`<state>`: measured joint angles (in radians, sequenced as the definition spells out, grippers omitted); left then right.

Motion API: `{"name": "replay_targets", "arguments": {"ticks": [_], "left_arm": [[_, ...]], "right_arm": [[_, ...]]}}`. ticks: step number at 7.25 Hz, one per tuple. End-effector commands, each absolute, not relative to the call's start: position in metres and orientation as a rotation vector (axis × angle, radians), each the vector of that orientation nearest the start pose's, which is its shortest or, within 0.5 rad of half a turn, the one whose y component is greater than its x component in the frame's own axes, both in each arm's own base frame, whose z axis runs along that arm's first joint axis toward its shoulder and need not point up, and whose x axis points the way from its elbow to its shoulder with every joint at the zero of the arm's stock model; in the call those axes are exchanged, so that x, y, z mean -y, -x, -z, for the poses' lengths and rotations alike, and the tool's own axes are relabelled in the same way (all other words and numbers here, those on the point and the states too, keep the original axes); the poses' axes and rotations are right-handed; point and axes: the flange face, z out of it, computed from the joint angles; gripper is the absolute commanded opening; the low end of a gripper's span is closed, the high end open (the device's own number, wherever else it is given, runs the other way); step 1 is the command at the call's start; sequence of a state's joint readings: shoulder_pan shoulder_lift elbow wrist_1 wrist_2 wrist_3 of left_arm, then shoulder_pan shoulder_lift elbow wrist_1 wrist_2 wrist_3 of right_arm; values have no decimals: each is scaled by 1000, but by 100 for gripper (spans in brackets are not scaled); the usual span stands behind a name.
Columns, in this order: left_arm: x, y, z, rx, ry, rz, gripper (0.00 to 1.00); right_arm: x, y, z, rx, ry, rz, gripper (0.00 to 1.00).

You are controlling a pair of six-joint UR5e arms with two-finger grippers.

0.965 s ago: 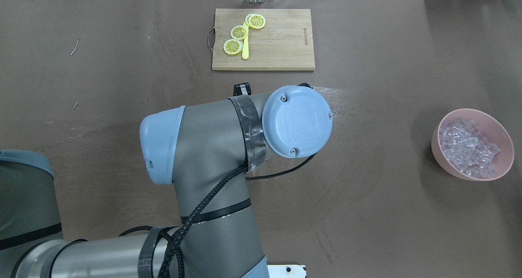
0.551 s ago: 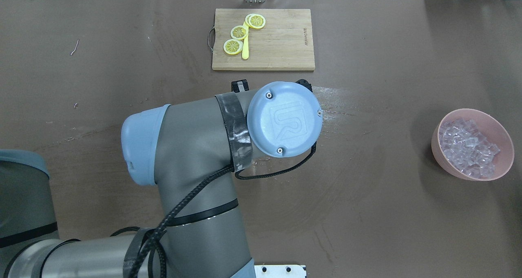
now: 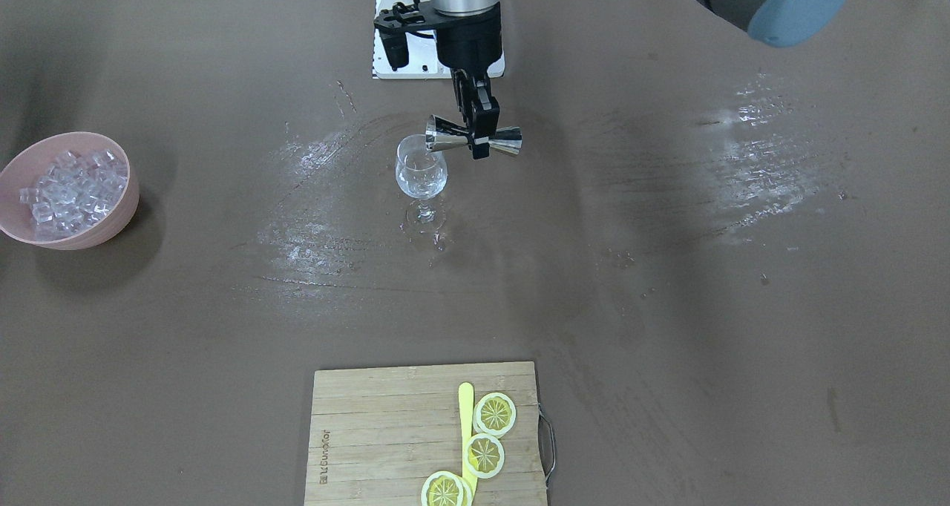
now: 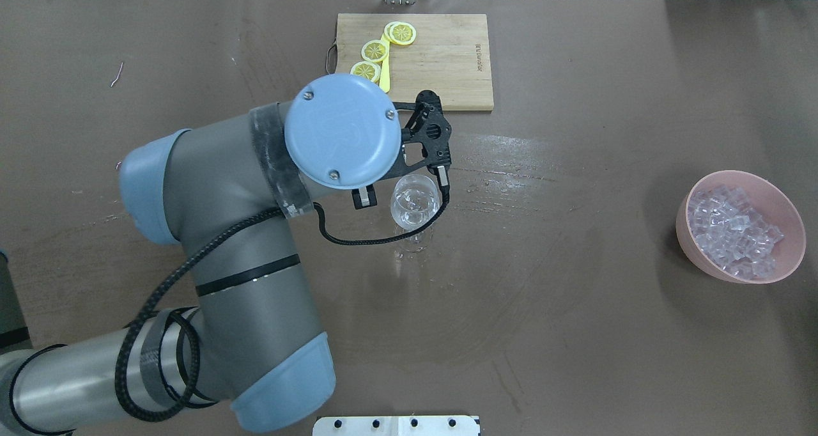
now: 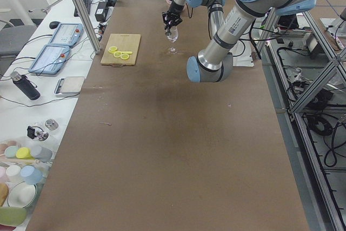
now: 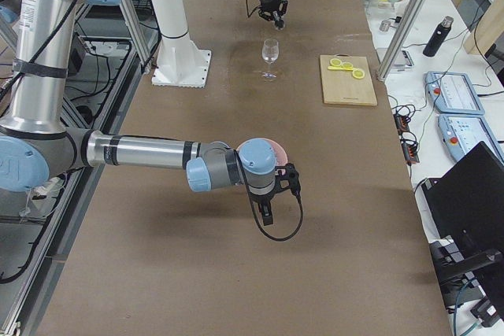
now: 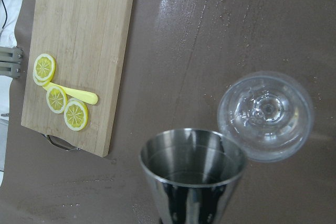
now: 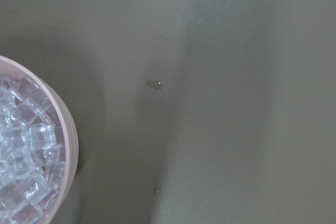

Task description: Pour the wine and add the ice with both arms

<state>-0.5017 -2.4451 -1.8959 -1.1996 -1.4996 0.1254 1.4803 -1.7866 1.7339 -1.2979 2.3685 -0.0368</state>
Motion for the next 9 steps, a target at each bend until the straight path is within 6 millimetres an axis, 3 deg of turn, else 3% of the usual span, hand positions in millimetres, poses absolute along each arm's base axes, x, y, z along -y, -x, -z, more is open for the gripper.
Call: {"name": "replay_targets", "arguments": {"ticks": [1,4,9], "left_arm": [[439,-448,-87,-416,-873,-1056,0],[463,-419,-135,-495,-920,-1000,0],[461,-387,-225,-678,-926,-779,0]], "right_arm": [[418,-25,-643,801,-190,207,100],[418,-24,-642,801,-192,210,100],[416,-25,-641,799,-194,209,100]]}}
